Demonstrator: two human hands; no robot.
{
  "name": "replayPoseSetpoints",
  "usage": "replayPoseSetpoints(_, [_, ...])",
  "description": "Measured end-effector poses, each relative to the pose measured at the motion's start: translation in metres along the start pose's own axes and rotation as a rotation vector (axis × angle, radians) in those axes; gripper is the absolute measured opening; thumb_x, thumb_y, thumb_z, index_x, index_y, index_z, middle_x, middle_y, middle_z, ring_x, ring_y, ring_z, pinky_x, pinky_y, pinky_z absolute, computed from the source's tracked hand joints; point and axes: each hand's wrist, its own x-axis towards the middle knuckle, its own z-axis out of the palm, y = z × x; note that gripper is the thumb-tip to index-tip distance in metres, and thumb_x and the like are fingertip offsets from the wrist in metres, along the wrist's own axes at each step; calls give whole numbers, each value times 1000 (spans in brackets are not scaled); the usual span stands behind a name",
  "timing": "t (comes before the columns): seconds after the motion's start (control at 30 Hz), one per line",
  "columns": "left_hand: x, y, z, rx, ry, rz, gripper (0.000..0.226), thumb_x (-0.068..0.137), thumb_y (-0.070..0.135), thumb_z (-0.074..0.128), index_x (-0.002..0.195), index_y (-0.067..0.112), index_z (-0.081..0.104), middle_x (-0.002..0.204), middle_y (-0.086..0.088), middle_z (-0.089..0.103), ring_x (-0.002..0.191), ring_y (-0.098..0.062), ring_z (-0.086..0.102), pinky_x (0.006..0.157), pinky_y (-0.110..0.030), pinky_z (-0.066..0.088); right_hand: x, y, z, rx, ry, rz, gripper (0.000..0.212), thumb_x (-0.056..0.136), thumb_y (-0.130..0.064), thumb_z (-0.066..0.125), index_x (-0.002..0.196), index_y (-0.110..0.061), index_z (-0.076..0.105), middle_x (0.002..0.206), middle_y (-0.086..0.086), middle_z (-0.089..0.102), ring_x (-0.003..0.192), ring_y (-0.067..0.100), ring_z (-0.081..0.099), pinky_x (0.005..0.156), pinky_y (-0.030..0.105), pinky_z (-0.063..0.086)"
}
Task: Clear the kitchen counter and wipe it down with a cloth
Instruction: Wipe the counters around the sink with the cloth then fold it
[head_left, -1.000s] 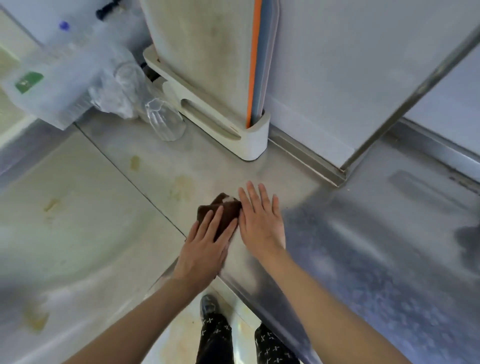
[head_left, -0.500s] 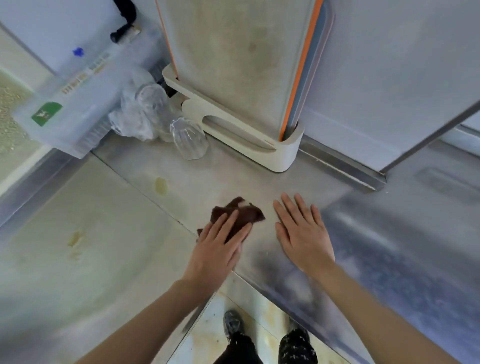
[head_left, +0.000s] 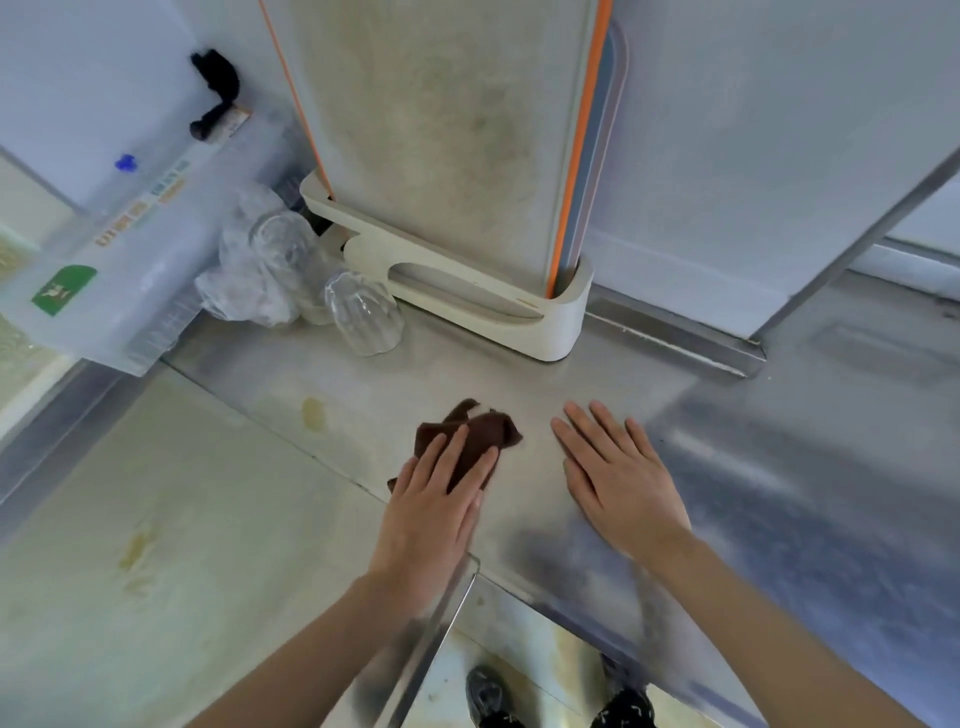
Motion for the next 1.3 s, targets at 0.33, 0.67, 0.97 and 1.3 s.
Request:
replayPoseSetpoints(0.33, [10, -96, -8, -102, -18, -404, 48, 95, 40, 16, 142, 38, 18, 155, -3, 18, 142, -26, 20, 113, -39, 22, -2, 0, 1, 11, -15, 5, 56, 98, -40, 5, 138, -20, 39, 145, -2, 42, 135, 20, 29, 113, 31, 1])
replayPoseSetpoints(0.67, [-43, -71, -10, -76, -66, -153, 45, 91, 36, 23, 134, 37, 39, 143, 0, 45, 130, -25, 44, 104, -38, 37, 19, -69, -17, 53, -30, -96, 55, 98, -38, 14, 131, -14, 52, 138, 5, 51, 127, 30, 48, 106, 41, 18])
replayPoseSetpoints(0.97, [7, -162, -24, -162, 5, -573, 46, 98, 33, 24, 144, 34, 18, 156, -6, 14, 142, -29, 14, 111, -42, 20, 66, -151, 4, 88, -145, -139, 57, 94, -47, 8, 148, -28, 5, 158, -5, 0, 145, 22, -4, 116, 44, -1])
replayPoseSetpoints(1.3, [-24, -148, -25, -85, -105, -193, 49, 91, 41, 19, 137, 35, 35, 145, -5, 41, 132, -31, 39, 102, -42, 40, 67, -154, 3, 8, -166, -119, 56, 95, -48, 10, 147, -27, 15, 156, -1, 15, 143, 23, 6, 112, 45, 7])
